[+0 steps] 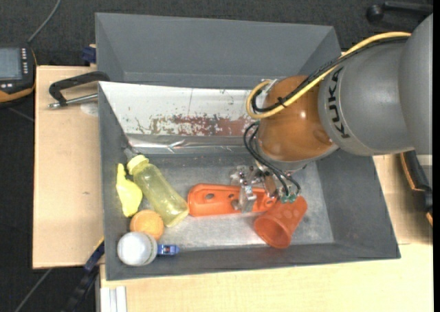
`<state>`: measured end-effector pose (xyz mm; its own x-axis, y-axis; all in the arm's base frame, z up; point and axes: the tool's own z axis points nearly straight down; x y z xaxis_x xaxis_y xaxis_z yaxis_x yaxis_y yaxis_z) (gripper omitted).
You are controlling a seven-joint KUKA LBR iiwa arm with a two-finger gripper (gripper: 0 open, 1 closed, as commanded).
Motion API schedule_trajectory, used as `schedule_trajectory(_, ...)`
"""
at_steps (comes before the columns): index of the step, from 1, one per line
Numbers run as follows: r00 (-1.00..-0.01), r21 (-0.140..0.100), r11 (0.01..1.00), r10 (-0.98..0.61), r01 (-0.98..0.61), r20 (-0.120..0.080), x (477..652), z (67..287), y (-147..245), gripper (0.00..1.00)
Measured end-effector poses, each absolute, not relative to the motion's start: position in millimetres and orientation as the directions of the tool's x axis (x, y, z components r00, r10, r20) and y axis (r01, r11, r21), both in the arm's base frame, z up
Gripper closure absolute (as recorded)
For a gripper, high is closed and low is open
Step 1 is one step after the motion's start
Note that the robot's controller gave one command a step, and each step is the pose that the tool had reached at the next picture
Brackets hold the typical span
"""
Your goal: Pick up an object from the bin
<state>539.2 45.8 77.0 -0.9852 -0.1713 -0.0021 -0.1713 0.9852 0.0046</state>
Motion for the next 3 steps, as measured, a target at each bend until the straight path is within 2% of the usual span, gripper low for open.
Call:
schedule_trajectory(1,-0.985,0.005,0.985,-0.174,-0.174,-0.003,527.3,87.8,31.3,1.00)
schedule_trajectory(2,-0.981,0.005,0.981,-0.194,-0.194,-0.003,530.6,79.3,27.1,1.00)
schedule_trajectory(3,-0.979,0.007,0.979,-0.203,-0.203,-0.003,521.5,77.2,5.1,1.00)
